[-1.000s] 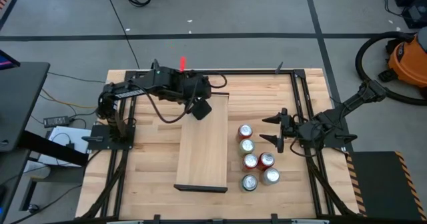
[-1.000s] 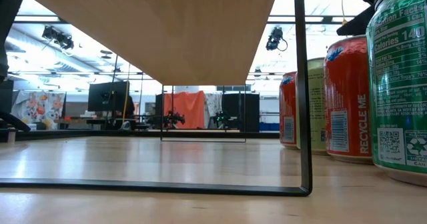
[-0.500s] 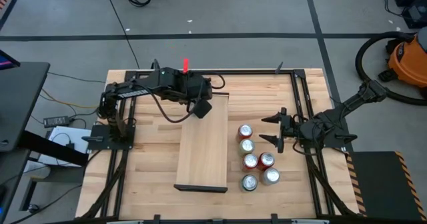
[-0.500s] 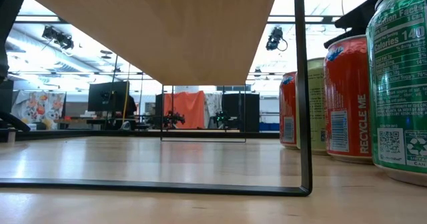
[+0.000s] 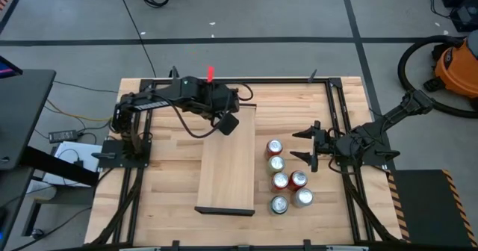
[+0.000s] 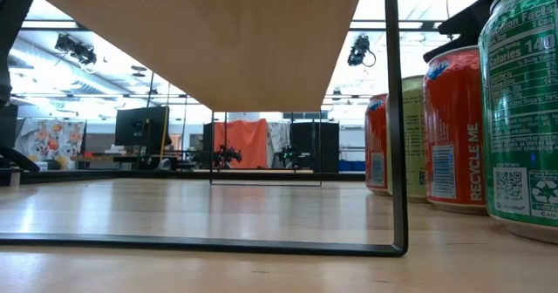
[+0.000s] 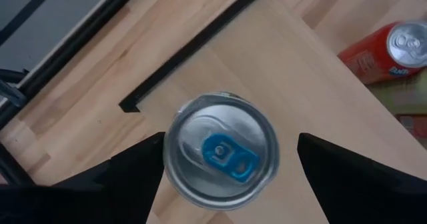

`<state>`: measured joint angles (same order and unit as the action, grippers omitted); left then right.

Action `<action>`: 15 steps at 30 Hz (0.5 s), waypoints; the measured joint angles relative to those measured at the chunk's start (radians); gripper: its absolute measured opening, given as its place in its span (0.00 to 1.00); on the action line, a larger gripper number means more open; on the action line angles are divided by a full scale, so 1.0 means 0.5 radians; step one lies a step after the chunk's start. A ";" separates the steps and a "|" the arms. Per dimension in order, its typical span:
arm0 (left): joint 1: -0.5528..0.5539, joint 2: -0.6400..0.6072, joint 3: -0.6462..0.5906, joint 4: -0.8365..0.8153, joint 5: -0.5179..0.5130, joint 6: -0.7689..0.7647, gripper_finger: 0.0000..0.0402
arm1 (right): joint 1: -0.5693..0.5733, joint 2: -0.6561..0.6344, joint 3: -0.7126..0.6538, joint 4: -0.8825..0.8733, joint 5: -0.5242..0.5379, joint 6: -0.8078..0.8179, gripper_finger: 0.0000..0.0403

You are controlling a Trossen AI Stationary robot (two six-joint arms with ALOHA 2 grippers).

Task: Place canned beverage on shelf
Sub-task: Put the blue soda can on the shelf

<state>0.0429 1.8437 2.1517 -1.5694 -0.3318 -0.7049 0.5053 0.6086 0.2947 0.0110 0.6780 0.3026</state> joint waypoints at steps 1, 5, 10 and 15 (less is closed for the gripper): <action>0.000 0.005 0.000 0.000 0.014 0.004 0.86 | 0.000 0.000 0.000 0.001 -0.001 -0.004 0.86; 0.000 0.018 0.000 -0.004 0.036 0.030 0.86 | 0.000 0.000 0.000 0.023 -0.002 -0.021 0.86; -0.002 0.025 0.000 -0.003 0.078 0.030 0.85 | 0.000 0.000 0.000 0.029 -0.021 -0.021 0.86; -0.003 0.042 0.000 -0.003 0.097 0.047 0.77 | 0.000 0.000 0.000 0.030 -0.032 -0.021 0.86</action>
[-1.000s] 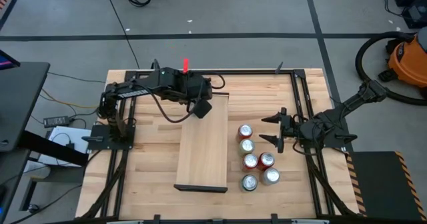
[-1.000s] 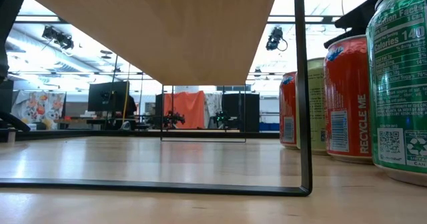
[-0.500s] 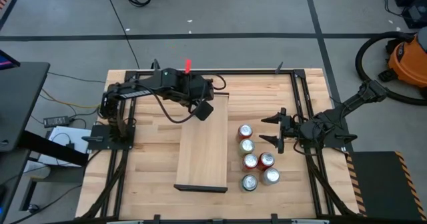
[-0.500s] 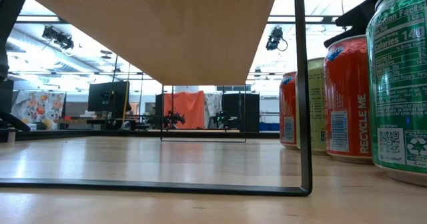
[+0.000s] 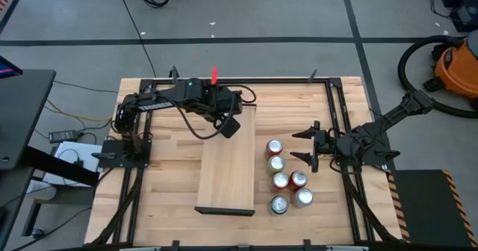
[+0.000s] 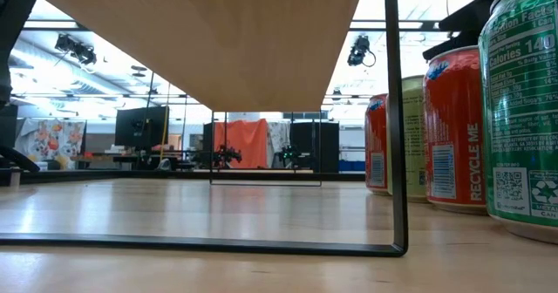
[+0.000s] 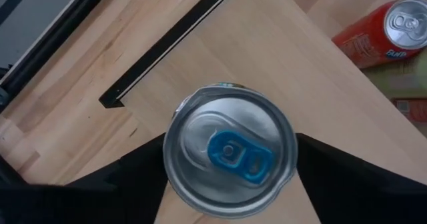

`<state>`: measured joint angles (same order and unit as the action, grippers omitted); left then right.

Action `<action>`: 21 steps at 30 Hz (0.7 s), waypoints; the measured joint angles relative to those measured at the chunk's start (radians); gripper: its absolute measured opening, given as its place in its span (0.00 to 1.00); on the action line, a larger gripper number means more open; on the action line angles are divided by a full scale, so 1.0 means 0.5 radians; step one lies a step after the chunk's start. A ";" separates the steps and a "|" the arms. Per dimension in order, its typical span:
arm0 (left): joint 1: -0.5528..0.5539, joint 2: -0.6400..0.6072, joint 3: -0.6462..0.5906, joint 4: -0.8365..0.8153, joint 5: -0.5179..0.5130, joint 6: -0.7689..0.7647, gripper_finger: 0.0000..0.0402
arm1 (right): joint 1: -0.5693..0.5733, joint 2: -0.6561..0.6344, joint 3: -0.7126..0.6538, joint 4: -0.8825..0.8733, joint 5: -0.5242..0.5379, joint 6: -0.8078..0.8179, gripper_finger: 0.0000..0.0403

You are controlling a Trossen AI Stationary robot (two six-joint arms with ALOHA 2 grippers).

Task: Place canned beverage on shelf
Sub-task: Put the blue soda can on the shelf

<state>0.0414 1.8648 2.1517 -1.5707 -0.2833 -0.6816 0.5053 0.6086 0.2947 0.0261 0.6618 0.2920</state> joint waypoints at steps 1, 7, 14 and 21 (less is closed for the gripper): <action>0.000 0.000 0.000 0.000 0.002 0.015 0.75 | 0.000 0.000 0.000 0.000 -0.003 0.000 0.86; 0.000 -0.001 0.001 0.008 0.001 0.103 0.62 | 0.000 0.000 0.000 -0.001 -0.003 -0.005 0.86; -0.003 -0.001 0.002 0.014 0.002 0.497 0.61 | 0.000 0.000 0.000 -0.001 -0.003 -0.010 0.86; -0.004 -0.001 0.003 0.007 0.003 0.865 0.63 | 0.000 0.000 0.000 -0.001 -0.005 -0.009 0.86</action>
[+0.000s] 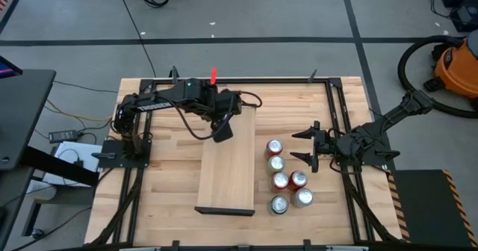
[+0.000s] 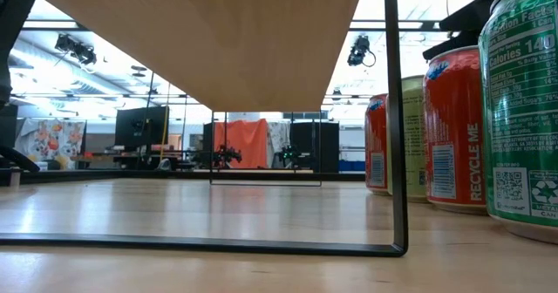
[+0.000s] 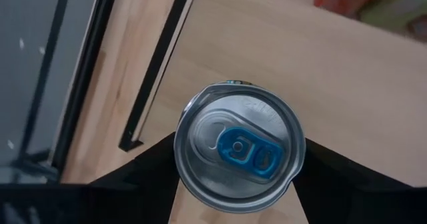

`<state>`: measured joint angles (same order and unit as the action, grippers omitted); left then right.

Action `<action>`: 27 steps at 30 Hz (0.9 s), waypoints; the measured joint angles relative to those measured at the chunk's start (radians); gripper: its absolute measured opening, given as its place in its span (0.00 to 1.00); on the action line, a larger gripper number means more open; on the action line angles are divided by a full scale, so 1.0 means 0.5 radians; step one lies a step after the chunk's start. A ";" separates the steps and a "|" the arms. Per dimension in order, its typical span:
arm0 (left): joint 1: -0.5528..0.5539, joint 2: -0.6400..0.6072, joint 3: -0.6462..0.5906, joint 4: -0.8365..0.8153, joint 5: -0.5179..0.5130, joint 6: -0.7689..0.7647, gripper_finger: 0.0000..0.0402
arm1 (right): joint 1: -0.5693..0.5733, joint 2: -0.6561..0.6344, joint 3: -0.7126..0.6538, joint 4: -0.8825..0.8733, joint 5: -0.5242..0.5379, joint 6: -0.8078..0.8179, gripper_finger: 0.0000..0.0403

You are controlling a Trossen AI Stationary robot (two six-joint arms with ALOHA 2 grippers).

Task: Place canned beverage on shelf
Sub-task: Put the blue soda can on the shelf

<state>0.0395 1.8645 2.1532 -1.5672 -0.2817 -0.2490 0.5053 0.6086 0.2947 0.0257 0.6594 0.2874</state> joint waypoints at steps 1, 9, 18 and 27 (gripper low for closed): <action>0.000 0.000 0.000 0.000 0.000 0.055 0.63 | 0.000 0.000 0.000 0.000 -0.007 0.000 0.86; 0.014 -0.001 0.001 -0.005 0.029 0.325 0.64 | 0.000 0.000 0.000 0.000 -0.014 -0.001 0.86; 0.078 -0.053 -0.010 0.063 0.137 0.358 0.64 | 0.000 0.000 0.000 0.000 -0.018 -0.002 0.86; 0.098 -0.168 -0.008 0.127 0.137 0.425 0.64 | 0.006 0.013 -0.001 0.005 -0.066 0.008 0.86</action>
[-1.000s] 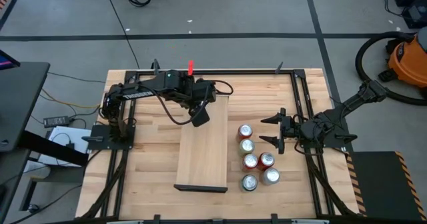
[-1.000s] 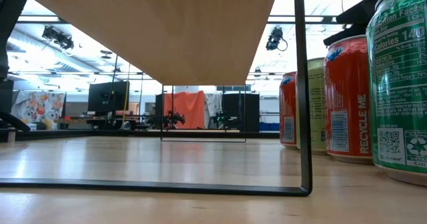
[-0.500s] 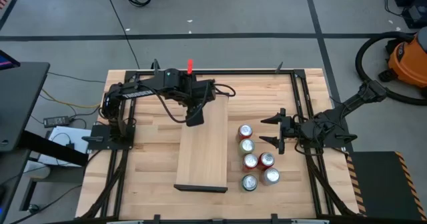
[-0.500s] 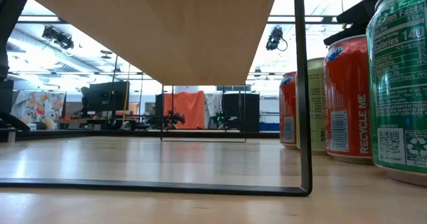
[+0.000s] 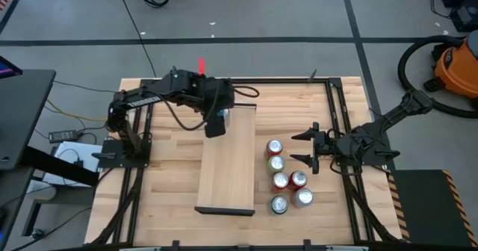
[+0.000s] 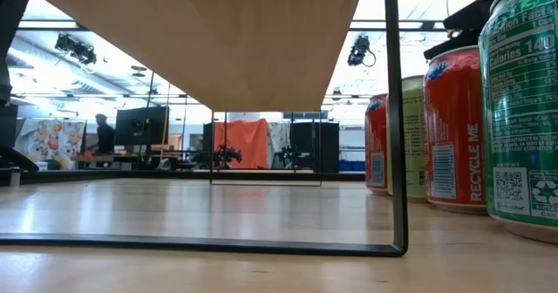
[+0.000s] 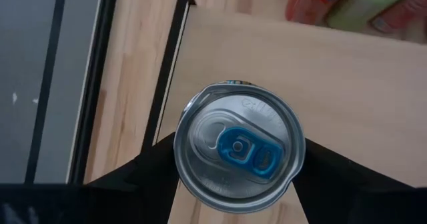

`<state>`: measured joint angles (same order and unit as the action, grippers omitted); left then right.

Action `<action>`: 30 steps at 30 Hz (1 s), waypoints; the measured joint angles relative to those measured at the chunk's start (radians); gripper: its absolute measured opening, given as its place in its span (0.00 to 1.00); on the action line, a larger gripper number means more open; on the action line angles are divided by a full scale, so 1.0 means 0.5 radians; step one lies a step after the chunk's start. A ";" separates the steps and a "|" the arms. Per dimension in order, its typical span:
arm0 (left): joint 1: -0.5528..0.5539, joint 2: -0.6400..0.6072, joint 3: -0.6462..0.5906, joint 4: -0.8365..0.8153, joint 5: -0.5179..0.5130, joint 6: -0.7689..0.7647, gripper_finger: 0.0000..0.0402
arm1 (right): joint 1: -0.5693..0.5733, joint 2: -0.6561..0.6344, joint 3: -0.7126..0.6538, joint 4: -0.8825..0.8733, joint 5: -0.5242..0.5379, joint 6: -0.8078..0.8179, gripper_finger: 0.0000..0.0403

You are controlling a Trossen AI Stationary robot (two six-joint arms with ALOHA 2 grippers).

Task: Place canned beverage on shelf
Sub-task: Put the blue soda can on the shelf

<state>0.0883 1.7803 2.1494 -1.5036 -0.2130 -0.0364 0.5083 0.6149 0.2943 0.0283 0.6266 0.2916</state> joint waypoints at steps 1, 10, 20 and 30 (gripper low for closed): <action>0.007 -0.019 0.001 0.006 0.000 0.000 0.64 | 0.000 0.003 0.000 0.006 0.001 0.000 0.86; 0.043 -0.163 0.005 0.076 0.029 0.004 0.64 | 0.000 0.024 0.000 0.015 -0.022 0.022 0.86; -0.005 -0.272 -0.302 0.422 0.071 0.106 0.64 | 0.000 0.035 0.000 0.046 -0.052 0.031 0.86; 0.197 -0.732 -0.920 0.688 0.188 0.011 0.64 | 0.000 0.055 0.000 0.142 -0.038 -0.007 0.86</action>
<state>0.1867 1.4144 1.6896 -1.1598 -0.1192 -0.0311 0.5083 0.6427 0.2944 0.0994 0.6075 0.2880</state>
